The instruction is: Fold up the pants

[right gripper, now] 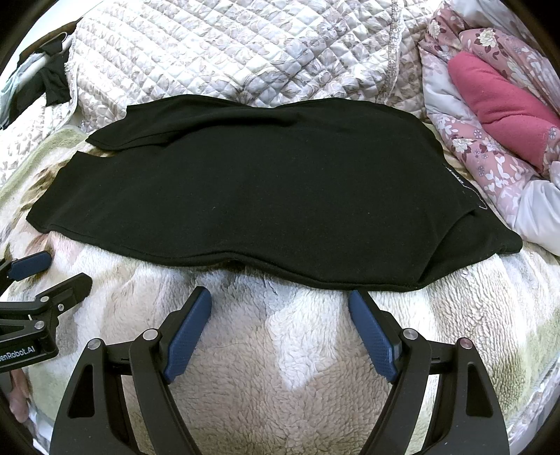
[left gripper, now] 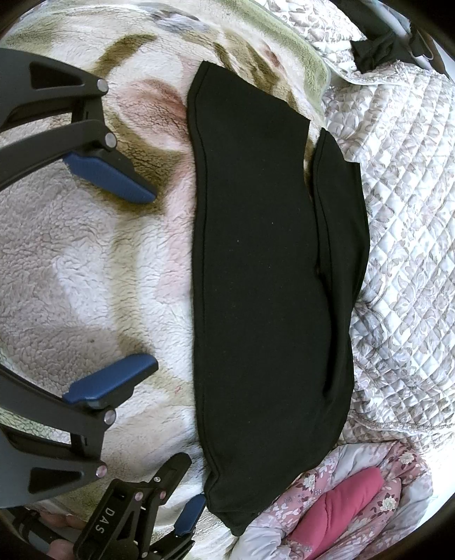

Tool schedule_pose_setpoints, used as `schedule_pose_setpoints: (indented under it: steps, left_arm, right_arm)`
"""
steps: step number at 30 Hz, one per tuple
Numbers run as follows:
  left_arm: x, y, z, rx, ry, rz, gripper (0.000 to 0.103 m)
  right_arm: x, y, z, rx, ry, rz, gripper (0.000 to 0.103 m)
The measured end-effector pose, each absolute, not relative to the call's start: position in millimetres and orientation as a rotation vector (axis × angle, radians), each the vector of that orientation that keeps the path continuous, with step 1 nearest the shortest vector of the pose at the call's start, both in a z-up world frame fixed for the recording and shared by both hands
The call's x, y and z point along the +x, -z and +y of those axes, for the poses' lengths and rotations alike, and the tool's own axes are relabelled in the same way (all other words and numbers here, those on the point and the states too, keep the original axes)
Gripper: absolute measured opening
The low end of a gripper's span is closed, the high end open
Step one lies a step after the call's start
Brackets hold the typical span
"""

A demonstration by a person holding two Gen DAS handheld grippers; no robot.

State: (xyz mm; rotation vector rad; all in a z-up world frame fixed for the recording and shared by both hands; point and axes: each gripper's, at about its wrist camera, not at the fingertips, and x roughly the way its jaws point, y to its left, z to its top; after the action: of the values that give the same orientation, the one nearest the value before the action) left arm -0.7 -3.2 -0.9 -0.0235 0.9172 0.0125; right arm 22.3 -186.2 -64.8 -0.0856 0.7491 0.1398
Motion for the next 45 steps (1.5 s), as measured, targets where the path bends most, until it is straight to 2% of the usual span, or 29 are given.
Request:
schedule_pose_setpoints:
  steps: [45]
  left_arm:
    - [-2.1,1.4,-2.2,-0.026,-0.010,0.920,0.091]
  right_arm:
    - [22.9,64.9,-185.5,-0.087,-0.127,0.752,0.081]
